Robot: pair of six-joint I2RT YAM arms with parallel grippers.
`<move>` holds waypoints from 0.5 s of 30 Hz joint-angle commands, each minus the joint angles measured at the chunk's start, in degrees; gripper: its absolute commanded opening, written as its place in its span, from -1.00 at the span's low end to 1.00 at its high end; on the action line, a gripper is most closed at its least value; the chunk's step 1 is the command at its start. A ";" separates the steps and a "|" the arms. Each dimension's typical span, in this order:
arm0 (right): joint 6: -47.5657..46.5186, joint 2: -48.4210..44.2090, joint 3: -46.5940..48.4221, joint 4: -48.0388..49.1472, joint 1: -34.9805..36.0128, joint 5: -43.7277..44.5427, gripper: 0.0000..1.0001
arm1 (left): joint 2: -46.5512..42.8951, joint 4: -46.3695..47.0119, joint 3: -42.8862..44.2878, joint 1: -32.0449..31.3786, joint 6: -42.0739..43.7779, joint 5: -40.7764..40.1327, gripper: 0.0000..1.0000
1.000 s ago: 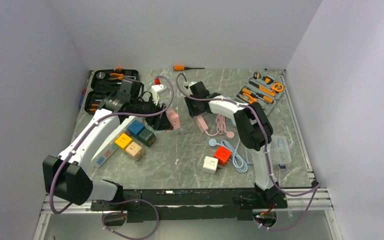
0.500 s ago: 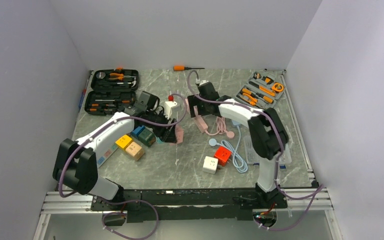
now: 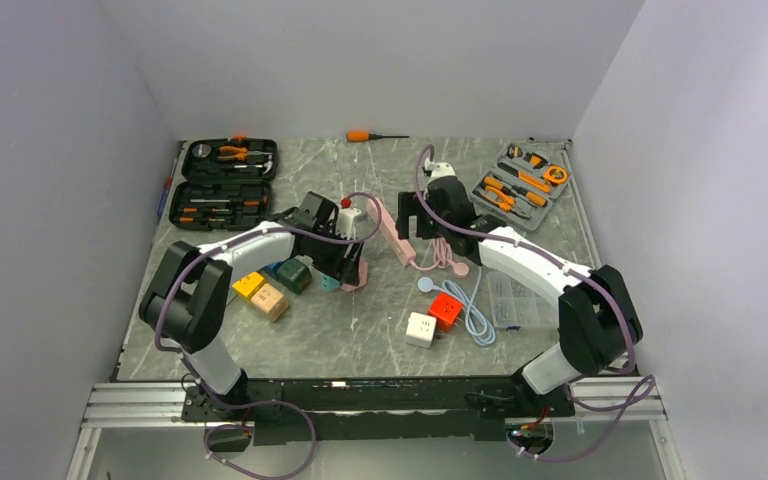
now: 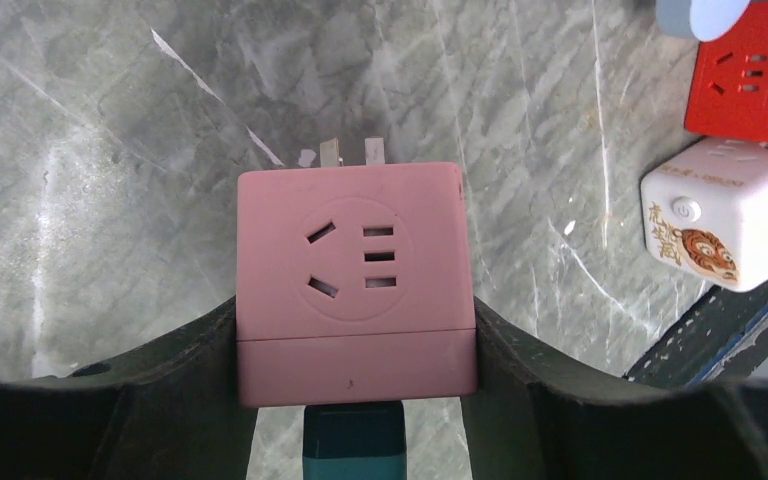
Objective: Pull the plug off the socket
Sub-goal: Place the plug at the center of the board.
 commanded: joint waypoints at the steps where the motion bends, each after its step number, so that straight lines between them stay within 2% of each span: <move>1: 2.09 -2.79 -3.56 1.30 0.76 0.13 0.89 | 0.46 3.81 1.00 -0.94 -3.86 -0.51 -0.53; 2: 2.34 -3.13 -4.21 1.33 0.92 0.09 0.89 | 0.19 4.12 0.46 -1.00 -4.02 -0.13 -0.33; 3: 2.52 -3.57 -4.86 1.46 1.11 0.09 0.89 | -0.14 4.36 -0.12 -1.11 -4.04 0.27 0.07; 5: 2.92 -4.36 -5.78 1.43 1.26 0.17 0.89 | -0.95 4.09 -0.59 -1.30 -3.97 1.24 0.63; 6: 3.02 -4.81 -6.17 1.41 1.37 0.10 0.89 | -1.50 3.90 -0.72 -1.38 -4.06 1.58 0.70; 7: 3.16 -5.15 -6.33 1.23 1.55 0.13 0.89 | -2.16 3.38 -0.39 -1.34 -3.97 2.19 0.92; 8: 3.25 -5.47 -6.46 0.86 1.78 0.36 0.89 | -3.07 2.55 0.24 -1.27 -4.03 3.03 0.98; 15: 3.83 -8.67 -8.23 -1.31 5.41 3.23 0.84 | -10.27 -4.30 8.91 3.31 0.69 11.36 0.99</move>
